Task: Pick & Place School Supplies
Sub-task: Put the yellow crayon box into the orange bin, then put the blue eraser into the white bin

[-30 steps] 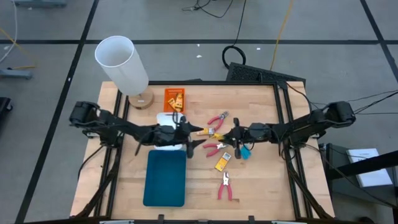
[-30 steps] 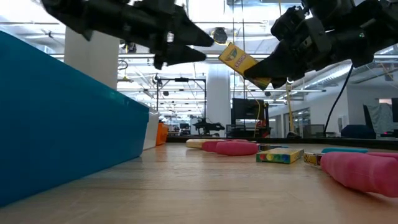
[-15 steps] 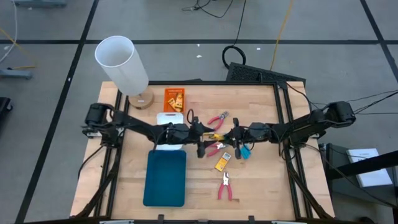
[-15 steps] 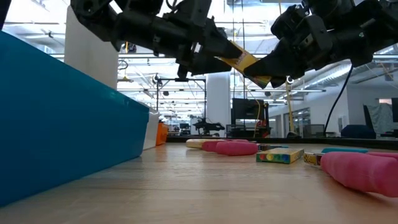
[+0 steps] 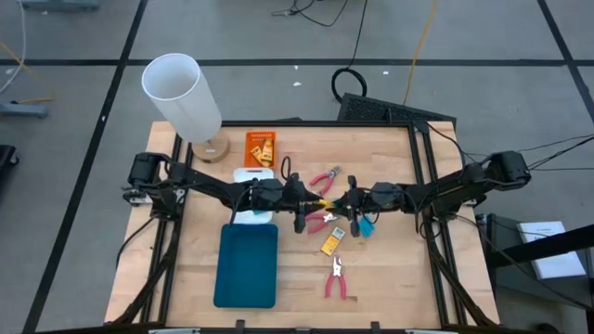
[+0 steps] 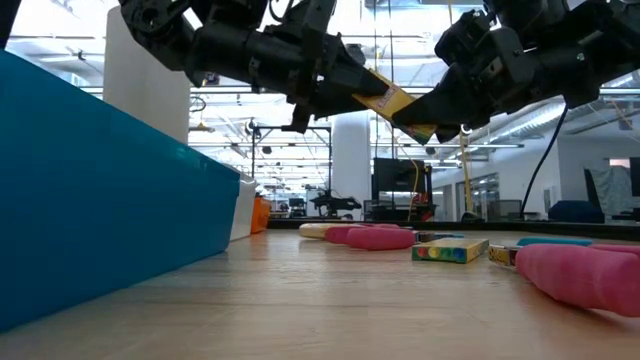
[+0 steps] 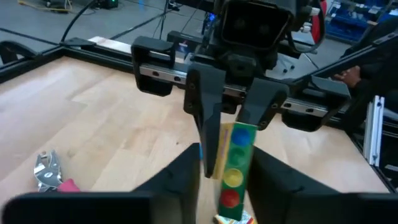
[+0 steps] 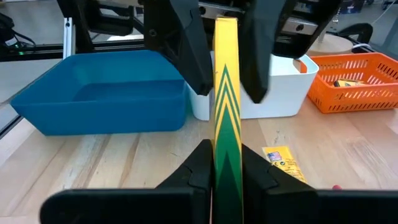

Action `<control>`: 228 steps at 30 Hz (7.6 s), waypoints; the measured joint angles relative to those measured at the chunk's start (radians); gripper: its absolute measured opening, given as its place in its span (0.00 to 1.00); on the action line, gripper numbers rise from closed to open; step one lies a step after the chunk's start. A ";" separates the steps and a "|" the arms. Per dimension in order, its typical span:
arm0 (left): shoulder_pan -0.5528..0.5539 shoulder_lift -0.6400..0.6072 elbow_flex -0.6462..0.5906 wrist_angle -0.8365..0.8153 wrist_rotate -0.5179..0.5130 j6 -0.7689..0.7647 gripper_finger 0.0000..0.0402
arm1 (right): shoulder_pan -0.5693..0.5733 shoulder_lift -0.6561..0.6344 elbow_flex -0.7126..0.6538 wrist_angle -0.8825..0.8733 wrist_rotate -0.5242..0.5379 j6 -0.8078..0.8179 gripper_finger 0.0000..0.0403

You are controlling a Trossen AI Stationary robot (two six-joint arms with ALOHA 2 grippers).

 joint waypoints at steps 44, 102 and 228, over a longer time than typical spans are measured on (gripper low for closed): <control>0.016 -0.610 -0.387 -0.299 -0.474 0.071 0.08 | 0.054 -0.411 -0.001 -0.418 -0.051 0.104 0.38; 0.350 -0.499 -0.548 -0.103 -0.549 -0.139 0.08 | -0.027 -0.817 -0.372 -0.124 0.054 0.044 0.34; 0.060 -0.664 -0.543 -0.138 -0.366 -0.072 0.60 | 0.195 -0.005 0.065 -1.197 0.288 0.883 0.34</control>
